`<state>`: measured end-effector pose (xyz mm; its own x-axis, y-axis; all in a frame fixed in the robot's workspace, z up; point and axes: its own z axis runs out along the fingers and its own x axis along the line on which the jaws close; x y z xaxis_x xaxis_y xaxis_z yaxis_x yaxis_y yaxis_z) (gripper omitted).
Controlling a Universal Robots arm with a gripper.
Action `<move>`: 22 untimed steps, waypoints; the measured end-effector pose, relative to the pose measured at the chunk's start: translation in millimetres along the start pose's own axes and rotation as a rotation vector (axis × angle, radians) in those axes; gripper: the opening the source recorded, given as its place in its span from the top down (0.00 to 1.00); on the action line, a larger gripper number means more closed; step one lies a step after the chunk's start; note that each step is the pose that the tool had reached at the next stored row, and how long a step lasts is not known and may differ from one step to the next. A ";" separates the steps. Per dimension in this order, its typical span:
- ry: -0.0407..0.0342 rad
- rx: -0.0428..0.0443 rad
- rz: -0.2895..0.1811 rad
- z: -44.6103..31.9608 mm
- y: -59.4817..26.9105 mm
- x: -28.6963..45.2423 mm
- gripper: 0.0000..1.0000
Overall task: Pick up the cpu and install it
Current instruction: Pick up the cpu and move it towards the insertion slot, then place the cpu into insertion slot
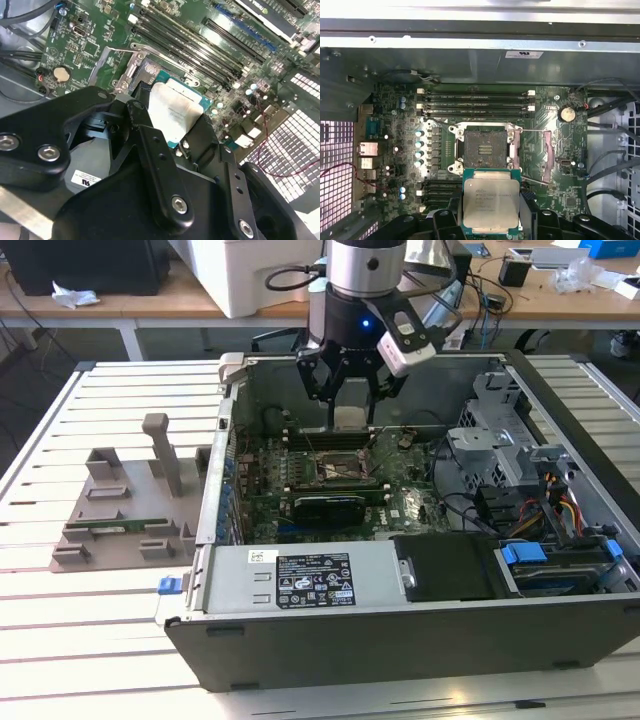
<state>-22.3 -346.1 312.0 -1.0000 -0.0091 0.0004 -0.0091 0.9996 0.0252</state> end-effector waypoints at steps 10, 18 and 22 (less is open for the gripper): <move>0.0001 0.0026 -0.001 8.9 1.2 -0.7 0.46; 0.0001 0.0034 -0.001 8.9 1.3 -0.7 0.46; -0.0003 0.0086 0.020 8.9 1.2 -0.7 0.46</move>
<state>-21.6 -344.6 303.1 -0.9999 0.0106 0.0005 0.0106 0.9998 0.0166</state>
